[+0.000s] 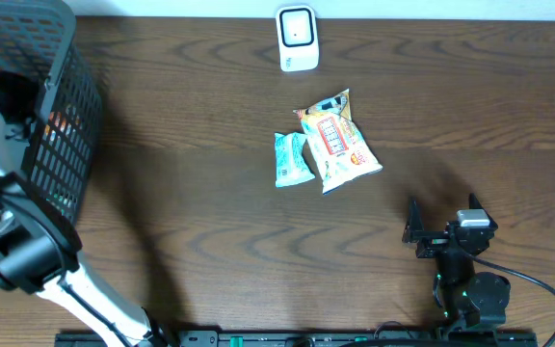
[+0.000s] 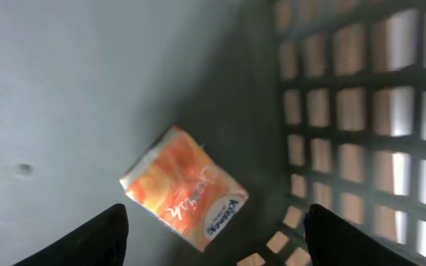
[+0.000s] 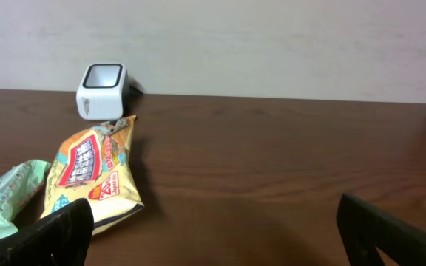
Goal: Scan the item barcode
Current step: 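Return the left gripper to the basket and grasp an orange packet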
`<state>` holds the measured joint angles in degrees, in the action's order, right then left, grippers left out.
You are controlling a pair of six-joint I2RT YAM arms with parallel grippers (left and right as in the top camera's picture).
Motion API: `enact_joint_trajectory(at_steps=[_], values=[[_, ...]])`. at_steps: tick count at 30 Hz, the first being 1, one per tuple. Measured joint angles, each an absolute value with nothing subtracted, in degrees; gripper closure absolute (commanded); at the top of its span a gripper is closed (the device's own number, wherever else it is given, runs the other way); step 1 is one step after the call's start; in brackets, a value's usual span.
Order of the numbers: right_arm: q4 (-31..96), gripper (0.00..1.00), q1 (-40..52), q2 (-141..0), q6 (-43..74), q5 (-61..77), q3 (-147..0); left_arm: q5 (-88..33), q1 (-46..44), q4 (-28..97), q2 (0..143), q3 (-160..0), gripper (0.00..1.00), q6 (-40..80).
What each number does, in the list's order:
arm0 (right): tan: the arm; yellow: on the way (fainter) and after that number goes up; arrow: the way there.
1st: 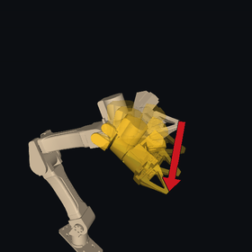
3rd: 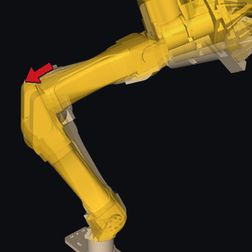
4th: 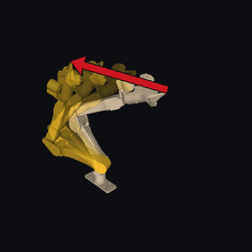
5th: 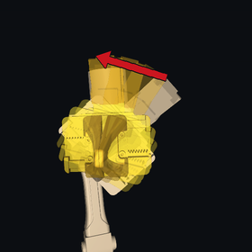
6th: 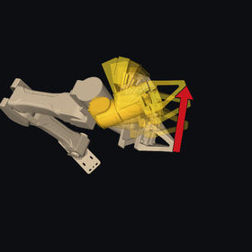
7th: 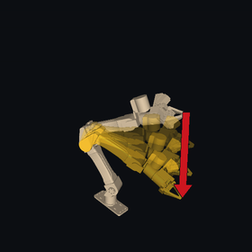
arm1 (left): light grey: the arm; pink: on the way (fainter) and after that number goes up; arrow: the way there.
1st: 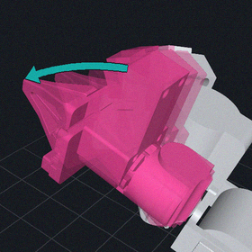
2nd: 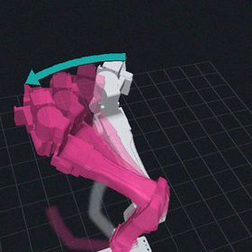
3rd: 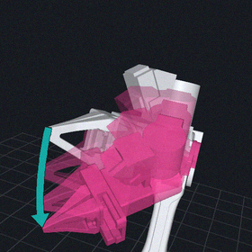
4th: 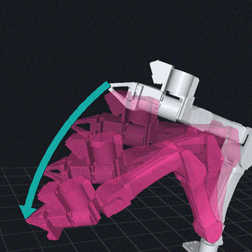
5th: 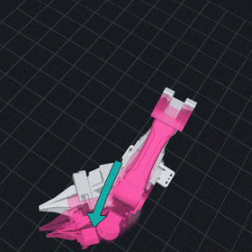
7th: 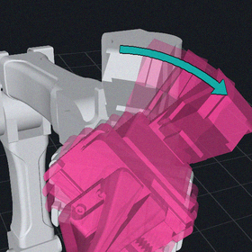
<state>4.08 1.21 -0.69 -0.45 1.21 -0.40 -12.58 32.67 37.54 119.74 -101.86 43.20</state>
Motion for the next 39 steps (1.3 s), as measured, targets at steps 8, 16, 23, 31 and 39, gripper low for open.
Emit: enact_joint_trajectory(at_steps=[8, 16, 23, 31, 39], values=[[4.08, 0.01, 1.21, -0.69, -0.43, 1.21, -0.4, -13.8, 29.43, 37.32, 124.36, -101.86, 0.25, 46.92], [4.08, 0.01, 1.21, -0.69, -0.45, 1.21, -0.4, -10.59, 28.45, 37.06, 124.55, -101.86, 0.24, 50.22], [4.08, 0.01, 1.21, -0.69, -0.45, 1.21, -0.4, -9.08, 28.45, 37.06, 124.55, -101.01, 0.24, 51.96], [4.08, 0.01, 1.21, -0.69, -0.43, 1.21, -0.4, -8.73, 28.64, 33.54, 124.79, -97.78, 0.25, 55.7], [4.08, 0.01, 1.21, -0.69, -0.45, 1.21, -0.4, -8.4, 28.88, 29.67, 126.41, -97.76, 0.52, 52.12]])
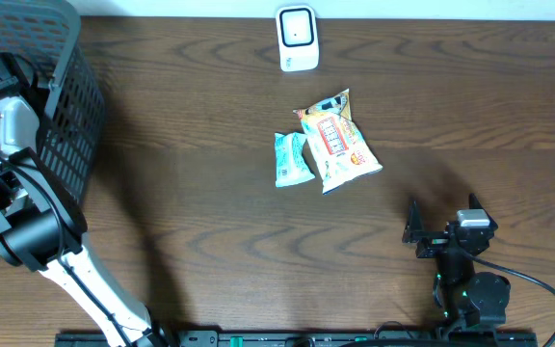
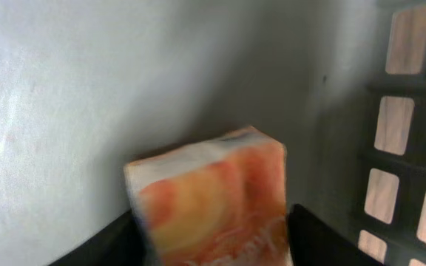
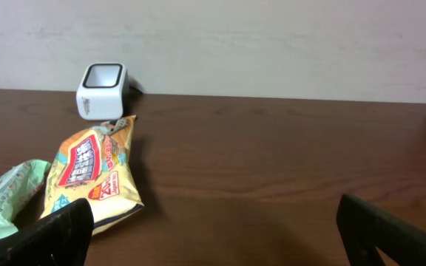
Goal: Scan the item barcode
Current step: 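Return the left gripper to the basket and grasp an orange packet, then carry the orange packet with the left gripper under the scanner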
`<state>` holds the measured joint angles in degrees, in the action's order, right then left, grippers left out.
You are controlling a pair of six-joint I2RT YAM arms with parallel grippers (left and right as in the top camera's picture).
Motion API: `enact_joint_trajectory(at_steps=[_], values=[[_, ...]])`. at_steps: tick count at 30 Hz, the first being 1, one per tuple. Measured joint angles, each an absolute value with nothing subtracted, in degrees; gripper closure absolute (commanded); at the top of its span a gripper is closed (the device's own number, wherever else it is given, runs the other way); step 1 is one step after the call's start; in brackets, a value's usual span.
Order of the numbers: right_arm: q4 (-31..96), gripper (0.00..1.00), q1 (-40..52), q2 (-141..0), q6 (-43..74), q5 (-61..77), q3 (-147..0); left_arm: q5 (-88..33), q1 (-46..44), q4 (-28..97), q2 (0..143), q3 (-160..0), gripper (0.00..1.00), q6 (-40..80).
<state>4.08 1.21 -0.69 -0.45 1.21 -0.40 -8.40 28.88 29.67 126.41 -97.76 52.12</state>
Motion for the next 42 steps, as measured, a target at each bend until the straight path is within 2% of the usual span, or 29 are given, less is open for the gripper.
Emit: enact_joint_trajectory(at_steps=[3, 4, 5, 12, 19, 32, 38, 42], values=[[4.08, 0.01, 1.21, -0.69, -0.45, 1.23, -0.4, -7.99, 28.82, 29.71, 126.63, -97.73, 0.76, 50.7], [4.08, 0.01, 1.21, -0.69, -0.45, 1.21, -0.4, -7.79, 28.82, 29.69, 126.65, -97.73, 0.88, 50.26], [4.08, 0.01, 1.21, -0.69, -0.45, 1.21, -0.4, -7.73, 28.82, 29.58, 126.65, -97.73, 0.92, 49.56], [4.08, 0.01, 1.21, -0.69, -0.45, 1.21, -0.4, -7.62, 29.06, 29.56, 126.43, -97.73, 0.93, 44.05], [4.08, 0.01, 1.21, -0.69, -0.45, 1.21, -0.4, -7.57, 31.57, 34.74, 121.91, -96.36, 0.93, 41.98], [4.08, 0.01, 1.21, -0.69, -0.43, 1.21, -0.4, -10.39, 33.56, 35.77, 83.74, -96.05, 0.93, 41.69], [4.08, 0.01, 1.21, -0.69, -0.45, 1.23, -0.4, -16.36, 29.52, 35.73, 72.44, -96.18, 0.92, 41.67], [4.08, 0.01, 1.21, -0.69, -0.45, 1.21, -0.4, -18.96, 20.4, 35.94, 69.49, -96.2, 0.93, 37.69]])
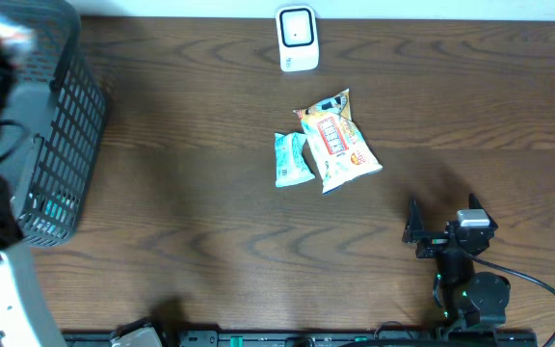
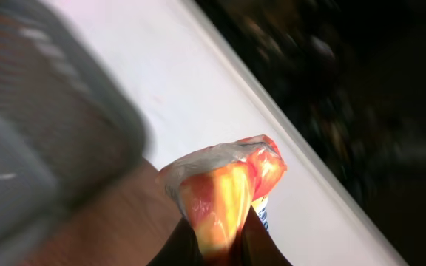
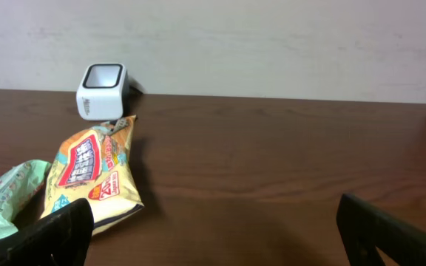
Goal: Scan the item barcode
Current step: 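Carry the orange packet with the left gripper under the scanner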
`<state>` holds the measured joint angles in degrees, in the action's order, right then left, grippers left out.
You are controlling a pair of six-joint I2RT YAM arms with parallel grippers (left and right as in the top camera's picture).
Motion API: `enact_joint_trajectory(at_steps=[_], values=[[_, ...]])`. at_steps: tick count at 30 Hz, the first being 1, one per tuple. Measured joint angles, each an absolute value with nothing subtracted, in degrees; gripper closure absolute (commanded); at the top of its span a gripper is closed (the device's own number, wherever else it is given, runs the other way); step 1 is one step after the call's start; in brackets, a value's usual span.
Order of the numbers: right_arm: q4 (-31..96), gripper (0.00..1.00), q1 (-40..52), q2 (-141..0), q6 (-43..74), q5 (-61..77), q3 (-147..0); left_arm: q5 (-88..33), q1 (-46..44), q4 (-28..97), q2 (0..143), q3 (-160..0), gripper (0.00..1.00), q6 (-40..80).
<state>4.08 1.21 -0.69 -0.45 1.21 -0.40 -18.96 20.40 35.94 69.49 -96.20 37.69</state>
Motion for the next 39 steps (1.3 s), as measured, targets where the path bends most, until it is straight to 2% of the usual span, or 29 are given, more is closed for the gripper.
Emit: enact_joint_trajectory(at_steps=[6, 13, 19, 23, 32, 33, 34, 35, 39], values=[[4.08, 0.01, 1.21, -0.69, -0.45, 1.21, -0.4, -20.67, 4.1, 40.93, 73.14, -96.27, 0.92, 25.28], [4.08, 0.01, 1.21, -0.69, -0.45, 1.23, -0.4, -20.91, -7.77, 45.21, 85.12, -96.27, 0.92, 13.39], [4.08, 0.01, 1.21, -0.69, -0.45, 1.21, -0.4, -19.84, -11.62, 45.91, 95.7, -96.25, 0.92, 8.23], [4.08, 0.01, 1.21, -0.69, -0.45, 1.23, -0.4, -16.99, -12.86, 45.89, 102.39, -96.25, 0.85, 6.74], [4.08, 0.01, 1.21, -0.69, -0.45, 1.21, -0.4, -14.66, -13.78, 43.88, 113.89, -96.25, 0.85, 6.31], [4.08, 0.01, 1.21, -0.69, -0.43, 1.23, -0.4, -14.63, -13.98, 43.81, 114.74, -96.25, 0.83, 6.52], [4.08, 0.01, 1.21, -0.69, -0.45, 1.21, -0.4, -14.66, -14.17, 43.77, 115.52, -96.25, 0.7, 6.59], [4.08, 0.01, 1.21, -0.69, -0.45, 1.21, -0.4, -14.63, -14.44, 43.72, 116.29, -96.25, 0.63, 6.52], [4.08, 0.01, 1.21, -0.69, -0.45, 1.21, -0.4, -14.63, -15.77, 43.7, 118.45, -96.25, 0.53, 7.4]])
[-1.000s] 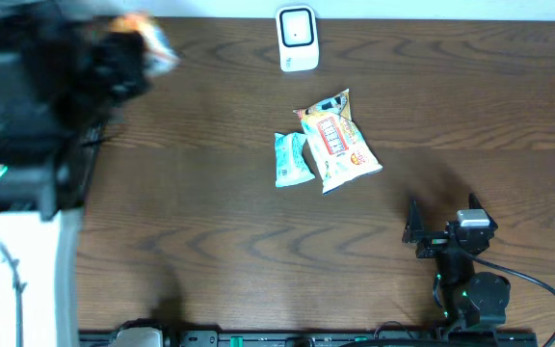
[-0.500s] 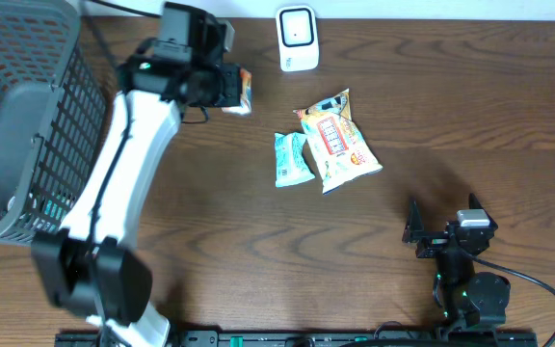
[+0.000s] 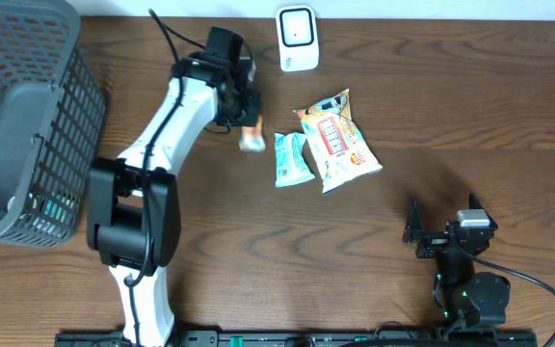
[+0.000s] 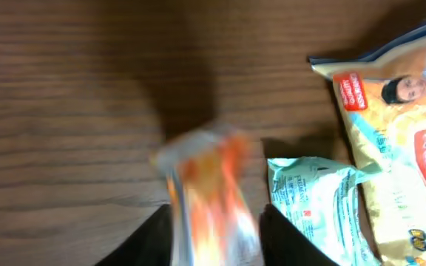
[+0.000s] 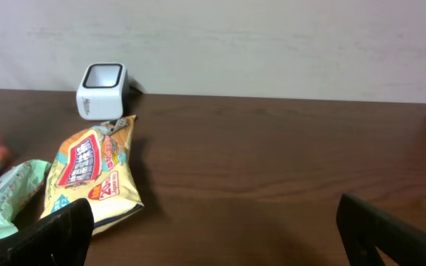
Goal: Scan the item barcode
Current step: 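Carry the orange packet with the left gripper under the scanner, then release the orange packet on the table left of the mint packet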
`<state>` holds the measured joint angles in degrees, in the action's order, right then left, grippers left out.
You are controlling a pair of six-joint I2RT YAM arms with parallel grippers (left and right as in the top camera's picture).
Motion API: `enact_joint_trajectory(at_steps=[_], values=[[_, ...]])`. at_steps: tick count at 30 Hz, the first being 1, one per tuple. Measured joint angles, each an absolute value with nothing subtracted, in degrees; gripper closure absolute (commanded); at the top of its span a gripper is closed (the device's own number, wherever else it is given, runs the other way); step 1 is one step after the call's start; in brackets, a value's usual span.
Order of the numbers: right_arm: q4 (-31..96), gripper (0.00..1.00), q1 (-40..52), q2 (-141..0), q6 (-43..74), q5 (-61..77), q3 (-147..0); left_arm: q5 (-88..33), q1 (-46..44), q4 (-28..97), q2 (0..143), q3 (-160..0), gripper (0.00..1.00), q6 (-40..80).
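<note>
The orange tissue packet (image 3: 251, 139) shows as a motion-blurred smear just left of the teal packet (image 3: 292, 159), over the table. My left gripper (image 3: 243, 114) is right above it. In the left wrist view the packet (image 4: 209, 192) is blurred between the spread fingers of the left gripper (image 4: 217, 240), while the wood behind stays sharp. The jaws stand open, wider than the packet. The white scanner (image 3: 297, 39) stands at the far edge. My right gripper (image 5: 217, 247) rests open at the front right, holding nothing.
A yellow snack bag (image 3: 338, 142) lies beside the teal packet, right of the left gripper. The dark mesh basket (image 3: 66, 145) stands at the far left. From the right wrist view the scanner (image 5: 102, 90) faces up behind the snack bag (image 5: 91, 174).
The left arm has gone from above the basket to the table's middle, near the scanner. Its fingers have spread, and the orange packet now sits loose and blurred between them. Right arm unchanged.
My left gripper was open inside the basket above the orange packet. Then its fingers stood round the packet. Then it held the packet pinched, lifted out of the basket. Now it is by the teal packet, jaws open. The right arm stayed still.
</note>
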<state>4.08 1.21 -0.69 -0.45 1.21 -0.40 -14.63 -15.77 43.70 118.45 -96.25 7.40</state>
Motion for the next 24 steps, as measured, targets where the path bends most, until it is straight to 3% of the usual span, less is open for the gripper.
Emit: enact_joint_trajectory(at_steps=[12, 18, 24], values=[[4.08, 0.01, 1.21, -0.69, -0.45, 1.21, -0.4, -14.63, -16.95, 43.48, 117.4, -96.27, 0.53, 7.66], [4.05, 0.01, 1.21, -0.69, -0.45, 1.21, -0.4, -14.66, -12.14, 41.36, 107.87, -96.73, 0.51, 7.68], [4.08, 0.01, 1.21, -0.69, -0.43, 1.21, -0.4, -12.1, -2.79, 37.06, 92.82, -98.89, 0.24, 7.62]])
